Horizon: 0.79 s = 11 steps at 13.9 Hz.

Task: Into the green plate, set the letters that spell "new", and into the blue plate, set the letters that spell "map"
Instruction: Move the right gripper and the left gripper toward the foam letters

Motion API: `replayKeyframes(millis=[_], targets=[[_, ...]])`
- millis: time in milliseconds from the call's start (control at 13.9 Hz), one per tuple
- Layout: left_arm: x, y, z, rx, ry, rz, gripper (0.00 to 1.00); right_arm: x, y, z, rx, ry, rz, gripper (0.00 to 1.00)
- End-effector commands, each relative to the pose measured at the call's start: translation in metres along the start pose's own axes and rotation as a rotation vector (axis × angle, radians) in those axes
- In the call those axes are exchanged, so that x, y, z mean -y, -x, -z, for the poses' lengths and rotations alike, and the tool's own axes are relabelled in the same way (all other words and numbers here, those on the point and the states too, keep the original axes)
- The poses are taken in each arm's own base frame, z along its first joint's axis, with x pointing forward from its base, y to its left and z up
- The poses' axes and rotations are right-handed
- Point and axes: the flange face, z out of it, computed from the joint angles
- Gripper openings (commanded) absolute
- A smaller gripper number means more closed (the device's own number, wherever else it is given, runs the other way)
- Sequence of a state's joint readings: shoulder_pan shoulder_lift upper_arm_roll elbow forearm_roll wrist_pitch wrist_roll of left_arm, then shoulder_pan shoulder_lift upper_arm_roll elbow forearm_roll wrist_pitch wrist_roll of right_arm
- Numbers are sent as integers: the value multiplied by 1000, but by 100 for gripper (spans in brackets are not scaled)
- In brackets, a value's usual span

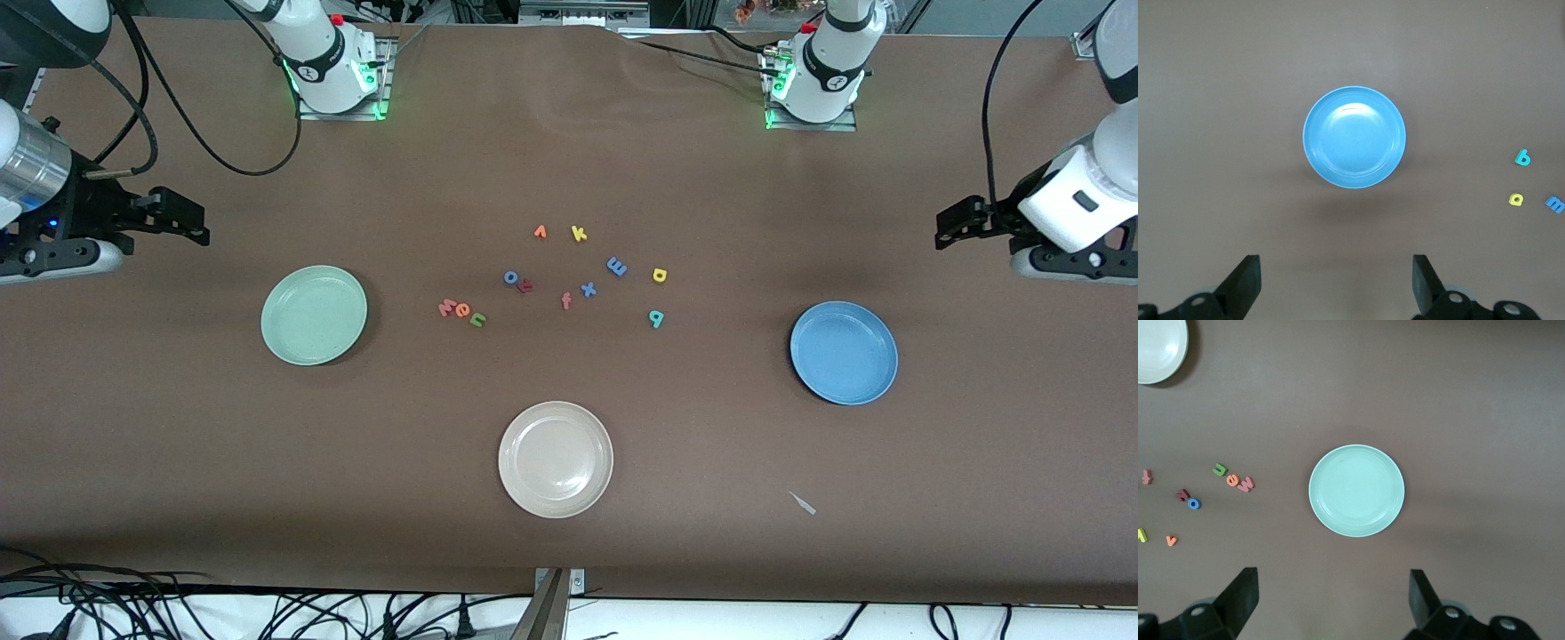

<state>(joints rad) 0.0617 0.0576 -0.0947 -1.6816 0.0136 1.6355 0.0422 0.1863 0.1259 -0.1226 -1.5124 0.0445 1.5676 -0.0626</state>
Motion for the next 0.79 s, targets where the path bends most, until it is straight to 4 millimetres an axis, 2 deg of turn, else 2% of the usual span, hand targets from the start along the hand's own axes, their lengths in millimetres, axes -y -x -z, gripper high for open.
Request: replayKeyframes(millis=[0,144,216,288,432,648,720], targets=[[-50,-20,-21,29,17,-86,100,4,-6,-11,-4,-17,-21,100],[-92,-37,-70,117,15,-141,100,8,-17,-28,5,-19,-36,100],[-119,-36,-79,132,8,-151,100,12,-25,-42,15,-16,-33,100],[-144,-40,-97,158,9,-132,100,20,-31,-52,14,-12,-27,100],[-192,-42,-125,191,112,-40,100,48,-44,-75,21,-3,-90,100],[-267,-37,-170,199,92,152,100,78,-53,-109,19,7,-183,100],[-289,-34,-185,192,81,221,100,81,-52,-120,14,7,-216,100]])
